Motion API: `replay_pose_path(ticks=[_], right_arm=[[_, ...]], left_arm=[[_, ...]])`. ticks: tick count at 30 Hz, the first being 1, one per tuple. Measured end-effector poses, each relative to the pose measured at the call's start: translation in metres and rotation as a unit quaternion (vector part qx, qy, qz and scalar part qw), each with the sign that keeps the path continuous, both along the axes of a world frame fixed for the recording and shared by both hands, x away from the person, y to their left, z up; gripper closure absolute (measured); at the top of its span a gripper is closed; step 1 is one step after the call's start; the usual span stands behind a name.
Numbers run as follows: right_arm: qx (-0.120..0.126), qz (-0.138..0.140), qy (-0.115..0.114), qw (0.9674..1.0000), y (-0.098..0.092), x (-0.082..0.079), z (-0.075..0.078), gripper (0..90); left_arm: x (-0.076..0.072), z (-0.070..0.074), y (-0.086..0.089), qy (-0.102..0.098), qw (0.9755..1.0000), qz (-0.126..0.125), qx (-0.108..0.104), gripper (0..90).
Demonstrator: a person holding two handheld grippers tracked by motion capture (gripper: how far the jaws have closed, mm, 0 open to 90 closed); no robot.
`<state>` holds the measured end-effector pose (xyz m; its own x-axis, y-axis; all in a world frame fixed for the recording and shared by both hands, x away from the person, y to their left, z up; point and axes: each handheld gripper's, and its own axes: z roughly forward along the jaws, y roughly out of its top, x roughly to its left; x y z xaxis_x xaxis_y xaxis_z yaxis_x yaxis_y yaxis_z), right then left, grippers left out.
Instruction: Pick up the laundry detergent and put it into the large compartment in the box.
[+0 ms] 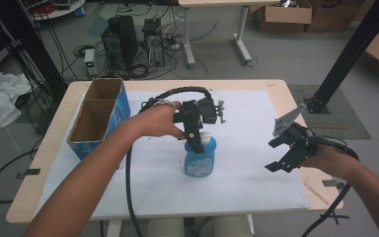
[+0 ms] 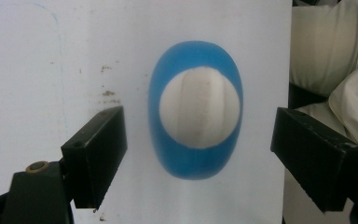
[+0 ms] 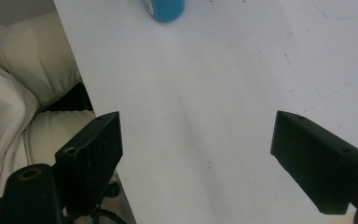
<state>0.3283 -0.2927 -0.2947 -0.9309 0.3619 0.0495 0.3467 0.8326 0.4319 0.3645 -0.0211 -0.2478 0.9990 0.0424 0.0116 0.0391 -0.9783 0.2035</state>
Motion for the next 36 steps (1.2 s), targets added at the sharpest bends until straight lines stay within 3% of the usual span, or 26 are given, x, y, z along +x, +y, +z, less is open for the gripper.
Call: replay_pose_path(ticks=[20,36], right_arm=[[0.003,-0.002,0.001,1.0,-0.001,0.001,-0.003,16.6],[0.004,-0.002,0.003,1.0,-0.003,0.002,-0.006,16.6]], left_arm=[[0.003,-0.027,-0.01,0.002,0.9998,0.011,0.014,18.8],[0.002,-0.039,-0.013,0.003,0.9997,0.01,0.021,19.0]])
